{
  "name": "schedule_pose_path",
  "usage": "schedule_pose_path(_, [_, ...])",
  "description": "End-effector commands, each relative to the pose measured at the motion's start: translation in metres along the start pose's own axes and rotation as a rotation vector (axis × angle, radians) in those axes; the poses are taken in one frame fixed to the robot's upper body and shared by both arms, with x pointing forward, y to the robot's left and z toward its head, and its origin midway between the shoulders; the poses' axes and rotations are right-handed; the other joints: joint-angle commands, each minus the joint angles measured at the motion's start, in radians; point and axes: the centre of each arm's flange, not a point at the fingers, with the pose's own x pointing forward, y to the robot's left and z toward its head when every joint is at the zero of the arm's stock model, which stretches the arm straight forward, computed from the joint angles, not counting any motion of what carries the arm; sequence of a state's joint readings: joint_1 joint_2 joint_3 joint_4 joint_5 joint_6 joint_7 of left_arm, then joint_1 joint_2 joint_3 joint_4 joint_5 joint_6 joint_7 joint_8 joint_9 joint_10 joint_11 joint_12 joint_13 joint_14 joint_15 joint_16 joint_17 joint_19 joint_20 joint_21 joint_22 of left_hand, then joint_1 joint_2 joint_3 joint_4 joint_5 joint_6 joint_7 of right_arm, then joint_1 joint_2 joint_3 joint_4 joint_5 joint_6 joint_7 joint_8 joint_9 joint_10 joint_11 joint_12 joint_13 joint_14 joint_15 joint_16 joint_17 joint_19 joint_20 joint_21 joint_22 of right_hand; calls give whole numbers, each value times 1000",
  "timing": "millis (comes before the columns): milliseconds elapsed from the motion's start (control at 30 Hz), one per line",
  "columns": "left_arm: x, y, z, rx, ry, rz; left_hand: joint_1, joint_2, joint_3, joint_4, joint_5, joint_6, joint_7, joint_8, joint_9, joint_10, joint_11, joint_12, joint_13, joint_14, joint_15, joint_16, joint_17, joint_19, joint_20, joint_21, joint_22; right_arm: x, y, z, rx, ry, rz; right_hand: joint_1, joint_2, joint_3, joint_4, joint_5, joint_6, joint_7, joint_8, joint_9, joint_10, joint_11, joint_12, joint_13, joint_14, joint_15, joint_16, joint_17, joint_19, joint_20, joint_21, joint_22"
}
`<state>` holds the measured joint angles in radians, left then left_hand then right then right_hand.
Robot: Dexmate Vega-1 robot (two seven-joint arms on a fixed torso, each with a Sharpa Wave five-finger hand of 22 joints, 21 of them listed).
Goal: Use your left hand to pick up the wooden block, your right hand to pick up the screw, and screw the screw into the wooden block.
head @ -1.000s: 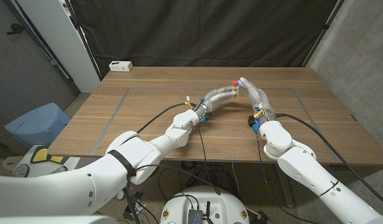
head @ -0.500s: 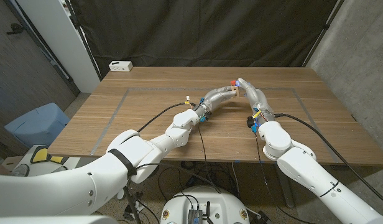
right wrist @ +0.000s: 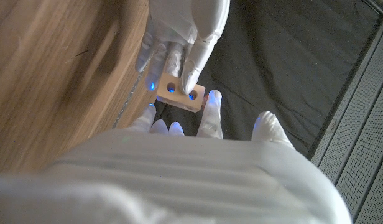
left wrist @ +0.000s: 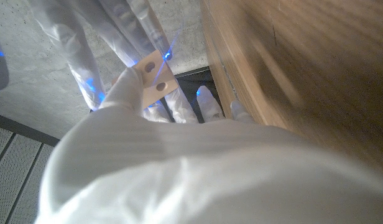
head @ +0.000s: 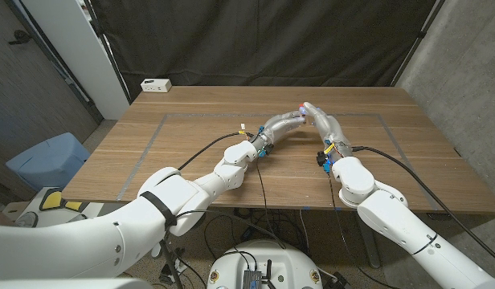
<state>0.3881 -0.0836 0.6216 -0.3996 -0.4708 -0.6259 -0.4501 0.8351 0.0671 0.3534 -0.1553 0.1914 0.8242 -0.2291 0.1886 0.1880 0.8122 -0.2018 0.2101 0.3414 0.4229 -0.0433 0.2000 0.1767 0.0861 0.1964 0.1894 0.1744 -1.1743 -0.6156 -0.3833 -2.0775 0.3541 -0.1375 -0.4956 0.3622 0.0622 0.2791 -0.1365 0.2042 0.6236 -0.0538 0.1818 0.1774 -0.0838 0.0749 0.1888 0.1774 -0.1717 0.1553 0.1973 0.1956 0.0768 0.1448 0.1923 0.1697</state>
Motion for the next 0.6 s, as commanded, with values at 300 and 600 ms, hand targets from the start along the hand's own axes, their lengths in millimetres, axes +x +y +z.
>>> schedule_pose_path(300, [-1, -1, -4, -9, 8, 4, 0, 7, 10, 3, 8, 18, 6, 8, 5, 5, 3, 7, 4, 14, -35, 4, 3, 8, 6, 9, 4, -6, -6, 3, -13, -4, -20, -1, 5, 1, -6, 1, 12, -2, 7, 0, 8, 2, 4, 3, -7, -2, 7, 1, 4, 8, 0, 2])
schedule_pose_path(600, [0, -2, -2, -6, 6, 2, 0, 7, 10, 3, 8, 18, 6, 7, 5, 5, 3, 7, 5, 12, -33, 3, 4, 7, 5, 9, 4, -9, -15, 5, -13, -7, -45, -1, 5, 1, -7, 1, 14, 0, 7, 0, 12, 2, 5, 3, -7, -2, 7, 1, 5, 11, 0, 2])
